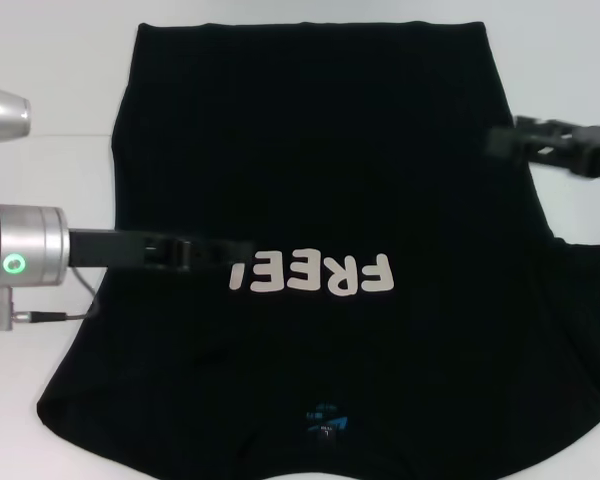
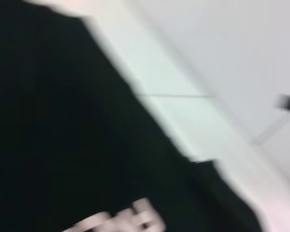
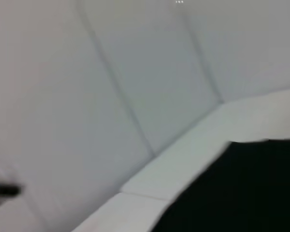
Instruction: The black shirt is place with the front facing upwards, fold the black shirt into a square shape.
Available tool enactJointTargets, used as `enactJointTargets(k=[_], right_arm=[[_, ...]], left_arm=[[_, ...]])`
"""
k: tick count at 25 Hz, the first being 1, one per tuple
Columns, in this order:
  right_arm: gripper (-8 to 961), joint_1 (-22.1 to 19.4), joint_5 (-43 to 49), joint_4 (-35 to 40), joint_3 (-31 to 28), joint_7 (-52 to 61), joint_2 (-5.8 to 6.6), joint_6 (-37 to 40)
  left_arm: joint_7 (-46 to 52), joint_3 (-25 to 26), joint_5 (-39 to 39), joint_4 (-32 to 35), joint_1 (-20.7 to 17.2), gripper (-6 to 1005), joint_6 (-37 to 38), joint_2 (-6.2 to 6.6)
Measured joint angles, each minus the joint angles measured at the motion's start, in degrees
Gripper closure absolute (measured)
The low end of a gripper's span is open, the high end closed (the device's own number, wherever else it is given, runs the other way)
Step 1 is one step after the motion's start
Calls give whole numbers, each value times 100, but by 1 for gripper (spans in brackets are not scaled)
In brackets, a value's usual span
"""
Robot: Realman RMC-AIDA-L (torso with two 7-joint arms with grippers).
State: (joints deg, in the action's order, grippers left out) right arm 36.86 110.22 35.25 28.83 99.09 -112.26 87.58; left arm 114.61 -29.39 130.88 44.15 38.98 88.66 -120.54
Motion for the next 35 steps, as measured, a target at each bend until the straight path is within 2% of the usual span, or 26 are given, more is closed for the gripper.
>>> enactJointTargets(k=[5,8,9,11,15,21,25,35], right_arm=[[30,-114,341,14,66,1385,478,-187],[31,-135,1036,31,181,2387,785,-55],[32,-146,1333,36,200,2683,865,49],[34,-190,1714,102,183,3007,943,283],[37,-357,2387,396,165,3658,1008,646],[36,-446,3119,437,166,4055,1059,916],[36,-442,3360,319,162,4121,1034,843],[36,-323,3420,-192,247,4120,974,250]], left_arm=[[-1242,-15,-655,-521,-16,690,495,32],[-2098,-39,-801,-743,-33,542,746,-10],[-2538,-48,-821,-850,-35,492,861,-44],[-3237,-58,-827,-994,-38,409,1024,-121],[-4050,-113,-794,-1083,-54,271,1094,-304],[-4454,-784,-809,-1223,-10,66,767,-343],[-4478,-993,-820,-1243,24,66,485,-357],[-4437,-1031,-872,-1218,92,66,393,-343]])
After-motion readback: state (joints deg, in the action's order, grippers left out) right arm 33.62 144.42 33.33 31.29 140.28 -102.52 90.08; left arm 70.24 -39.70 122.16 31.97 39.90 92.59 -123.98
